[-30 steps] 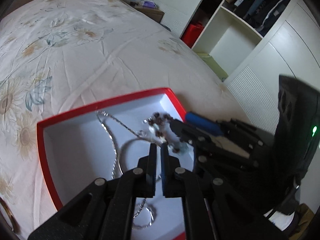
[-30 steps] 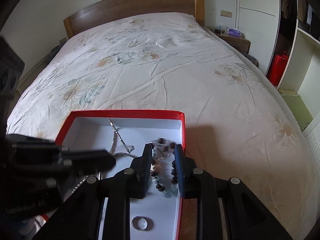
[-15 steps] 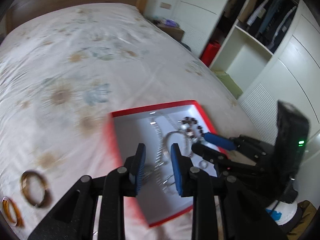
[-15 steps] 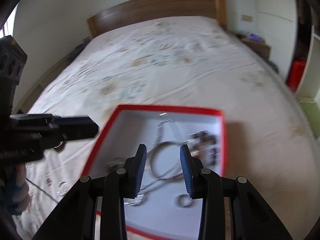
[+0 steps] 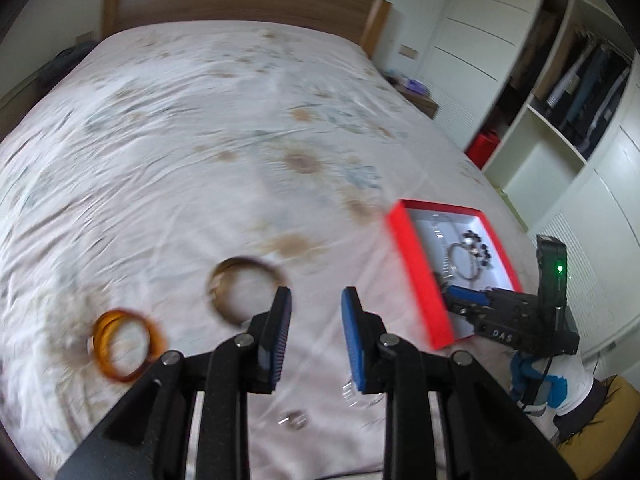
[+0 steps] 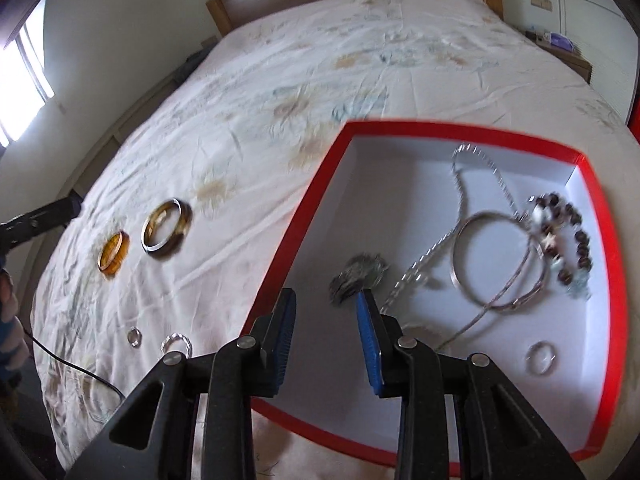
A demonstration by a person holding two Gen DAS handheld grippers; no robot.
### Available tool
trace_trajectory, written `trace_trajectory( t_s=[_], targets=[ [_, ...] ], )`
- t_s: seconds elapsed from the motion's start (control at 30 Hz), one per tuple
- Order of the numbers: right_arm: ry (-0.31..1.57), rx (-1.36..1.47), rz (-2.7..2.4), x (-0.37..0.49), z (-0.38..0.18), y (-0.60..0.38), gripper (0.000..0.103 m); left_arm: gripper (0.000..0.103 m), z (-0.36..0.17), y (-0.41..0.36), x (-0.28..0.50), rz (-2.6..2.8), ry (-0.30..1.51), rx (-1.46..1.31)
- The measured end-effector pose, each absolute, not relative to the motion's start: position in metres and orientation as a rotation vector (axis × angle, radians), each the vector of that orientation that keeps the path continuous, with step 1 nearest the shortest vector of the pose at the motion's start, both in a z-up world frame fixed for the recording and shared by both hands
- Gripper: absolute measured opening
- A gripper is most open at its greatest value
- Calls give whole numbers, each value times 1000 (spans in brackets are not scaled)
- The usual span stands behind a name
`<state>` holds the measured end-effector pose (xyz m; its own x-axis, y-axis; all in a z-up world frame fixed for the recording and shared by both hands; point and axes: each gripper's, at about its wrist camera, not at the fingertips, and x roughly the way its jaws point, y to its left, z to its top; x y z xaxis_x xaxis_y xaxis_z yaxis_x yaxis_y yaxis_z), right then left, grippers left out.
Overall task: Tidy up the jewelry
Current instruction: 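Withdraw both open tools from the box toward the remaining rings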
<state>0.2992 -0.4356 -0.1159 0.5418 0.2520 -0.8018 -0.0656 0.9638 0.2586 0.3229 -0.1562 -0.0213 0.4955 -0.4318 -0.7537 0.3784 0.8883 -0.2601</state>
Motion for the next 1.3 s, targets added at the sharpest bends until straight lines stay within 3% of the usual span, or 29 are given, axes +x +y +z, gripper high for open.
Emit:
trace_trajectory(
  t_s=[0.3,0.63,0.93,1.3],
  targets=[
    [1007,191,20,322,-120,-432,12,25,-43,-89,308,-432,947,-161],
    [990,184,-181,349,-118,-463,11,25,-62,-56,301,-377,961,-173],
    [916,178,-105,314,-86,-446,16,25,-62,-48,284,-348,959,-169],
    [863,170,53,223,-26,-366,31,25,21,5,208,-280,878,-141]
  ],
)
